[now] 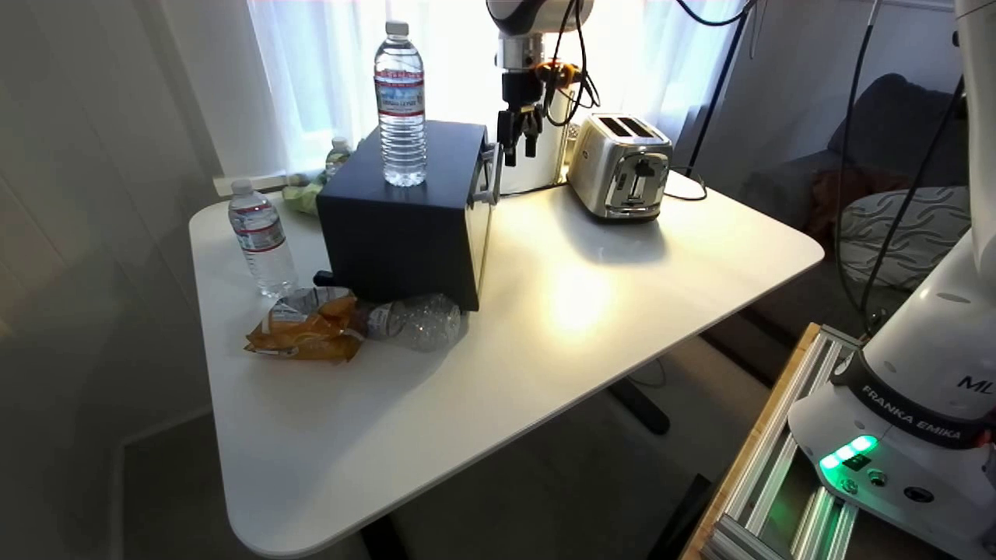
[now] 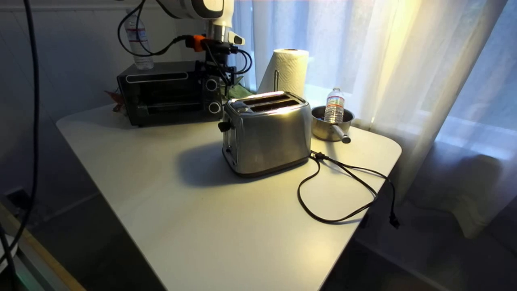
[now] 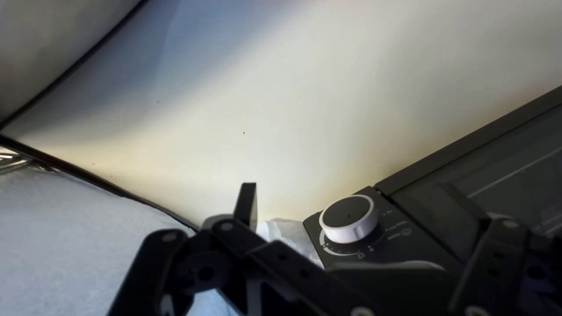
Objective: Turn the top knob on the oven to the left
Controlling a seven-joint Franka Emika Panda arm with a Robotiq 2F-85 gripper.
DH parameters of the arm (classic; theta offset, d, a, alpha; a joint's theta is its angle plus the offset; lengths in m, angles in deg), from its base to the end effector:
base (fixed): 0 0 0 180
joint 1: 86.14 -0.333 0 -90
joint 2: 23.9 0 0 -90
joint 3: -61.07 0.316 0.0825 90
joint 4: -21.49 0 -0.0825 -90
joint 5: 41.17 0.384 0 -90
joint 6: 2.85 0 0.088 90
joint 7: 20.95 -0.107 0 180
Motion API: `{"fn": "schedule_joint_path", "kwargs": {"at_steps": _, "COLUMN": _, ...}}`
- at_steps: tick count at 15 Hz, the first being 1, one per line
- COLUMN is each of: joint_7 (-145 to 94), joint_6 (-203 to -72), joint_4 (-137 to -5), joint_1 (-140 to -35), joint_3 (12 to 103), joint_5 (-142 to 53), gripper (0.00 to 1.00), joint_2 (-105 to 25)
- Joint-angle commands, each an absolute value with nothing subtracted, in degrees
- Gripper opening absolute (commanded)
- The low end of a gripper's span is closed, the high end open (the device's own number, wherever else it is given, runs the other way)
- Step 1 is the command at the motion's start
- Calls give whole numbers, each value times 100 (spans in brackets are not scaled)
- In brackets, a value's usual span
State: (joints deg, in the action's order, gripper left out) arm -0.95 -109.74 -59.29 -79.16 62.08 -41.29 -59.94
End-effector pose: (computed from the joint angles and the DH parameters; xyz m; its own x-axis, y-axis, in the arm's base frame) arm 0.6967 -0.0753 0.3198 0.9569 0.2429 -0.1591 0.2350 -0.9697 -0.0669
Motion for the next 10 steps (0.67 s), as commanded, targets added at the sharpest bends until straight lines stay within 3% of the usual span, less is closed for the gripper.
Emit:
{"fn": "schedule_joint_path", "kwargs": {"at_steps": 1, "joint_7": -336, "joint_6": -10364, "joint_4": -5627, "joint_1": -7942, "joint_3": 6222, "joint_5": -4018, "gripper": 100, "joint_2": -5838}}
{"fn": "schedule_joint_path", "kwargs": {"at_steps": 10, "joint_7": -433, "joint_6": -10893, "joint_4": -5177, "joint_1": -7967, "joint_3": 6153, "joint_5": -4140, "gripper": 100, "joint_2": -5934}}
